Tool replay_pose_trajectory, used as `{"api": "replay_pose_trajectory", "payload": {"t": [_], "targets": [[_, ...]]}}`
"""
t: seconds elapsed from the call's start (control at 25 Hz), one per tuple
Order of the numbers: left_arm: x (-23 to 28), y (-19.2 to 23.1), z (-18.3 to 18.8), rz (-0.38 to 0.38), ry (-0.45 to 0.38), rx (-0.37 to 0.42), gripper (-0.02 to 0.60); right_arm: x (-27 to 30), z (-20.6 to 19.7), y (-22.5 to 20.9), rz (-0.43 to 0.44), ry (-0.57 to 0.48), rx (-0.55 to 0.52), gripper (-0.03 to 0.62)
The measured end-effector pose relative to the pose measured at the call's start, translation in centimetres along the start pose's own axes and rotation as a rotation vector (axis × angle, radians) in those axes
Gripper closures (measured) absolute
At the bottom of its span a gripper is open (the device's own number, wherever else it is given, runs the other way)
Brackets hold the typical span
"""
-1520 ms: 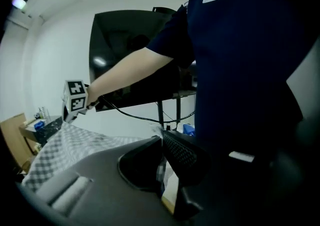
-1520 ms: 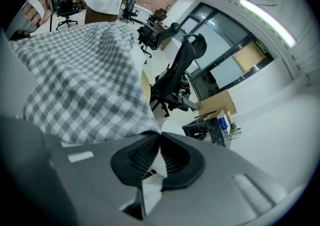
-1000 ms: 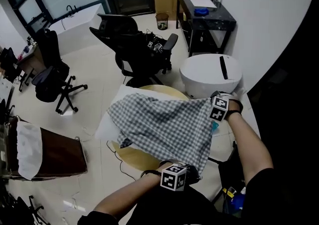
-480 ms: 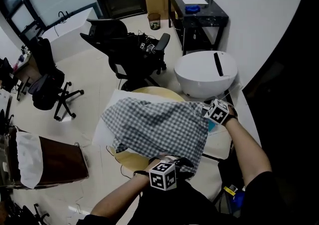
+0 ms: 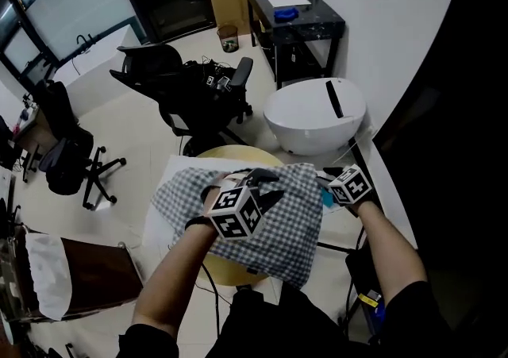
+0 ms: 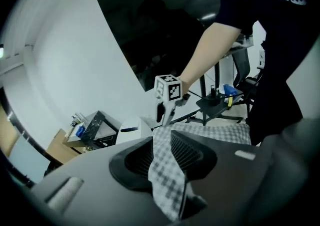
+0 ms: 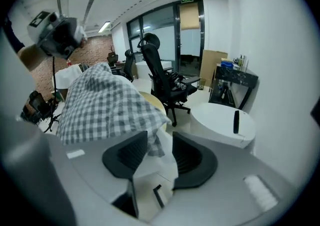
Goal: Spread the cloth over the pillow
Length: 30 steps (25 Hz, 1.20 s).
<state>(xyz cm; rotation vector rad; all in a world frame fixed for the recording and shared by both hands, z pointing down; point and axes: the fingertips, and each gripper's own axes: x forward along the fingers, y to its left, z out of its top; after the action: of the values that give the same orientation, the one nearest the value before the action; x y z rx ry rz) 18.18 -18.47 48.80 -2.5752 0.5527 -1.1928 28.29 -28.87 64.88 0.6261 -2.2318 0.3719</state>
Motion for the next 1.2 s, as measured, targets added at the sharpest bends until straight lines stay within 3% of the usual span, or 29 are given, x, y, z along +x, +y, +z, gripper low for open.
{"api": "replay_pose_trajectory", "payload": {"t": [0.12,0.24,0.44,0.56,0.68,0.8,0.96,1.08,1.2], "targets": [[3.3,3.0,-2.8,-0.062,0.086,-0.026,0.481,0.3,-1.2,1.0,0.033,-0.033,0.053,0.413],[6.6,4.1,-6.4,-0.152,0.165,-0.113,0.48,0.3,-1.2,2.0,0.071,-0.094,0.14,0.399],[9.7,1.9,-13.4,-0.326,0.361,-0.245,0.449,0.7,-2.1,3.3,0.091,-0.093,0.235,0.398],[9.8,1.1,-13.7,-0.369,0.33,-0.288,0.475,0.6,-2.2,3.9,0.101,-0.113,0.263,0.425],[8.3,1.6,-10.8,-0.325,0.236,-0.16,0.573,-0.5,-1.0,4.8,0.102,-0.169,0.239,0.567],[5.1,1.2,-7.9,-0.254,0.172,0.047,0.581,-2.8,1.0,7.1,0.117,-0.228,0.162,0.58],[0.2,-0.5,-6.2,-0.173,0.13,0.285,0.581,-6.2,3.2,12.1,0.094,-0.287,-0.024,0.582],[-3.2,-2.7,-7.7,-0.165,0.166,0.374,0.581,-7.6,3.5,17.1,0.104,-0.306,-0.183,0.582],[-6.2,-5.7,-10.6,-0.224,0.236,0.368,0.581,-7.9,3.0,22.4,0.142,-0.286,-0.327,0.582]]}}
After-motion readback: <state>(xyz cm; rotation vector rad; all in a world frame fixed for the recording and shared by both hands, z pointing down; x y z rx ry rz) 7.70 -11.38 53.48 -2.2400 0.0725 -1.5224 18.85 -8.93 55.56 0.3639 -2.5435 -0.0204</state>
